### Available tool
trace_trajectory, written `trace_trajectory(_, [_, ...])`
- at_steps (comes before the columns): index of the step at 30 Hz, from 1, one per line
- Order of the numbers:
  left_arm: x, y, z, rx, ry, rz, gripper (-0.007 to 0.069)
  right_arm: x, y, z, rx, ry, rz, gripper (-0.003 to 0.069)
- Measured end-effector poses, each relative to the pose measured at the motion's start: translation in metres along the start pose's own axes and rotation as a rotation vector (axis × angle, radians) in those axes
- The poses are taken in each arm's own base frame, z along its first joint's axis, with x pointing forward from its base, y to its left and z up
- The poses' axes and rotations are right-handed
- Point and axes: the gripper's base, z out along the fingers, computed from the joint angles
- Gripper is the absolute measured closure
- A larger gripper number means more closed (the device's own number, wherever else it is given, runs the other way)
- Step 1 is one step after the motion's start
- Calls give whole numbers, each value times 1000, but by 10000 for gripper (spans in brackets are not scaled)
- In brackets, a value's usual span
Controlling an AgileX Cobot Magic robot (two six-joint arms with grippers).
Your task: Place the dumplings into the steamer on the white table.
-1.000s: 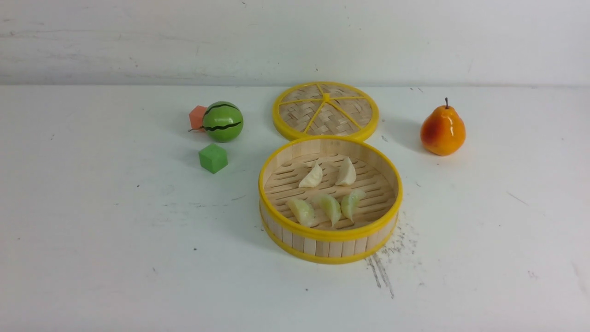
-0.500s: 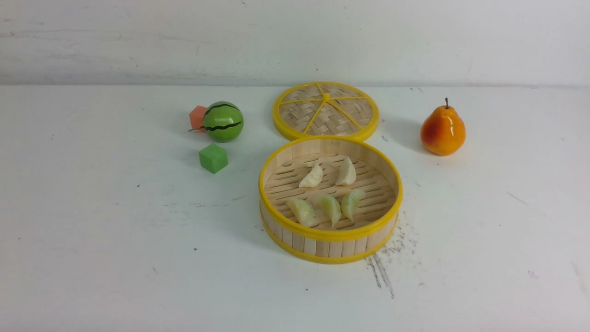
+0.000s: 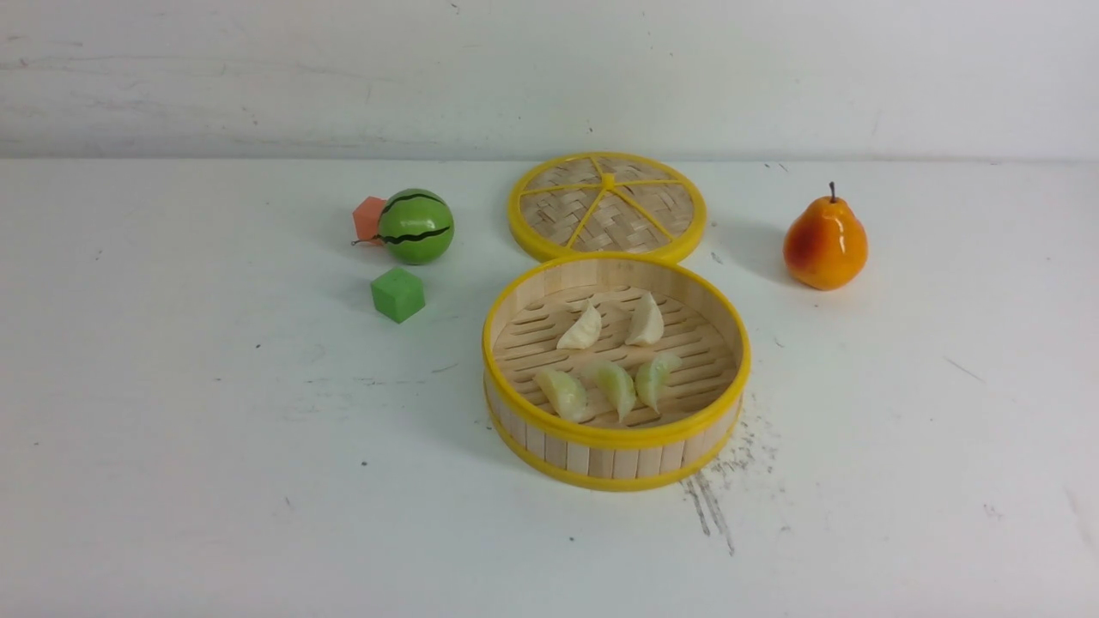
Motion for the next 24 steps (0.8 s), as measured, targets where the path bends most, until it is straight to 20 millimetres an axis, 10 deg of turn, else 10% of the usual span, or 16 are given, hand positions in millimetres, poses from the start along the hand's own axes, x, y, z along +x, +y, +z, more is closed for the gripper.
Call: trace_trajectory(24, [0, 0, 0, 0, 0, 0, 618, 0, 0, 0, 0, 0, 0, 517])
